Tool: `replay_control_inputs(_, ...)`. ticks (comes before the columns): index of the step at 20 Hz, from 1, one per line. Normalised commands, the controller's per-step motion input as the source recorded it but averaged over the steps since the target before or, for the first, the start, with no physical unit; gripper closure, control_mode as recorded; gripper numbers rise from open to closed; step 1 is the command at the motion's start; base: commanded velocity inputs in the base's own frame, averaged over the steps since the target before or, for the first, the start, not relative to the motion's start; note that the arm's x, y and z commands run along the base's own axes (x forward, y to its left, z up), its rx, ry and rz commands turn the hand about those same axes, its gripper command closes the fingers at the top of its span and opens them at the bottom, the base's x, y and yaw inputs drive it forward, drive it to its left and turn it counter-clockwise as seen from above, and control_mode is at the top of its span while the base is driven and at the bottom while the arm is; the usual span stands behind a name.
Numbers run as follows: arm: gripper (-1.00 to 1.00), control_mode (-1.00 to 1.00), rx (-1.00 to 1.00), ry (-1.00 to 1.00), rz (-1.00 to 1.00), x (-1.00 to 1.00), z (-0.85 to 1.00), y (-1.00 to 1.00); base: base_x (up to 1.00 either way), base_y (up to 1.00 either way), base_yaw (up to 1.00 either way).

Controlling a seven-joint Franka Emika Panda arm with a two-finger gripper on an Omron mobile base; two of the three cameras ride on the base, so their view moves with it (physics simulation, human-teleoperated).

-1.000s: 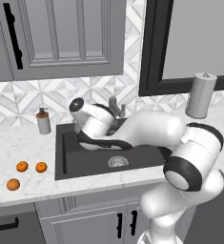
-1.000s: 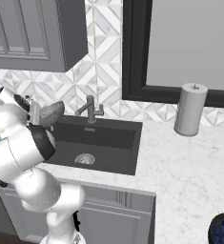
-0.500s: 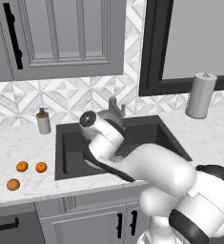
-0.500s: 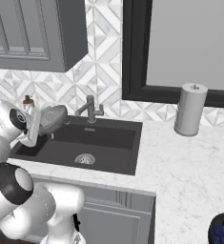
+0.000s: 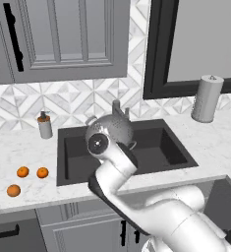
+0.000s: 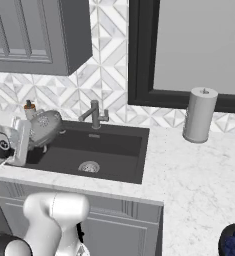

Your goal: Put the colander in the sink, put the tangerine, tangerine, tangerine in the colander, and turn on the sink faucet and pour water over the colander.

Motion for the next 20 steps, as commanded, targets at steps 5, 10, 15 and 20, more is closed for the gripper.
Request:
replay_control_inputs(5,1.0,-1.0,0.11,-0.25,0.08,-0.99,0.65,-0.66,0.0,0.0,0.0)
replay_control_inputs(10,1.0,-1.0,0.11,-0.05,0.01,-0.66,0.6,-0.97,0.0,0.0,0.0)
replay_control_inputs(15,1.0,-1.0,0.08,0.01,0.01,-0.24,0.39,-1.0,0.0,0.0,0.0)
replay_control_inputs(20,1.0,-1.0,0.03,0.04,0.09,-0.03,0.1,-1.0,0.0,0.0,0.0)
